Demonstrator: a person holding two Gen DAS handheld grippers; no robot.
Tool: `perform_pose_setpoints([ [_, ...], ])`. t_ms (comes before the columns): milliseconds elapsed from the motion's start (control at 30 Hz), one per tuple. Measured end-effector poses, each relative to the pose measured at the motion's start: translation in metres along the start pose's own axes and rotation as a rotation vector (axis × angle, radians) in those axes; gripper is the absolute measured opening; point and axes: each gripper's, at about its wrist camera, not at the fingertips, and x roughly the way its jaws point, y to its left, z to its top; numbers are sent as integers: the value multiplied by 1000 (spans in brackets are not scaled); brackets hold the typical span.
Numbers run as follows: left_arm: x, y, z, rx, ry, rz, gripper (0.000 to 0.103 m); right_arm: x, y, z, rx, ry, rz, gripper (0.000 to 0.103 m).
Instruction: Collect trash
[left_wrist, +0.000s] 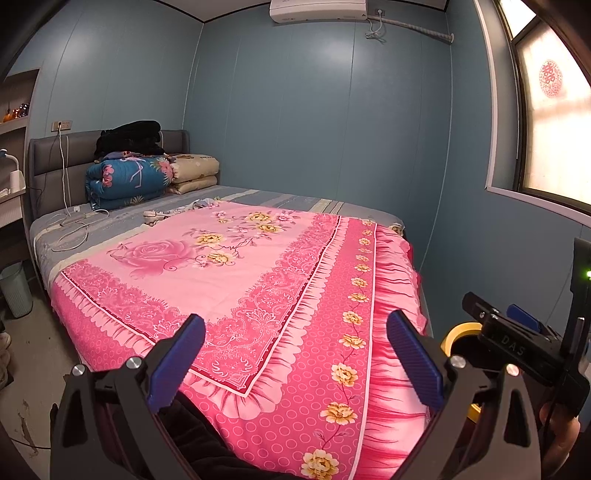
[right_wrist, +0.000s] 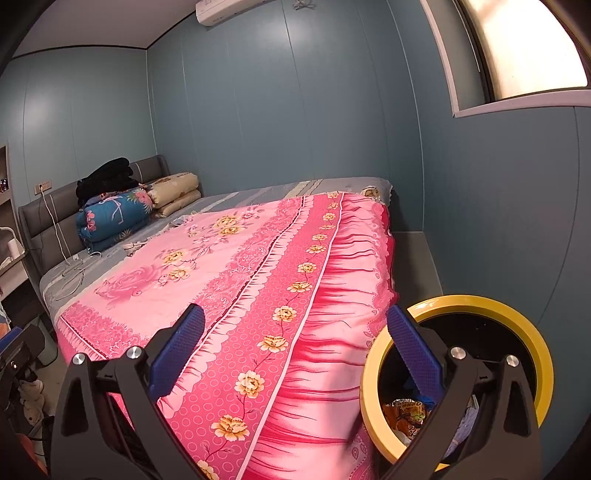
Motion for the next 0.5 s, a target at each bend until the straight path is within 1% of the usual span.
perform_pose_setpoints([
  [500,3,-1,-1,1,13,-7,95,4,-1,1,10,16,-12,95],
])
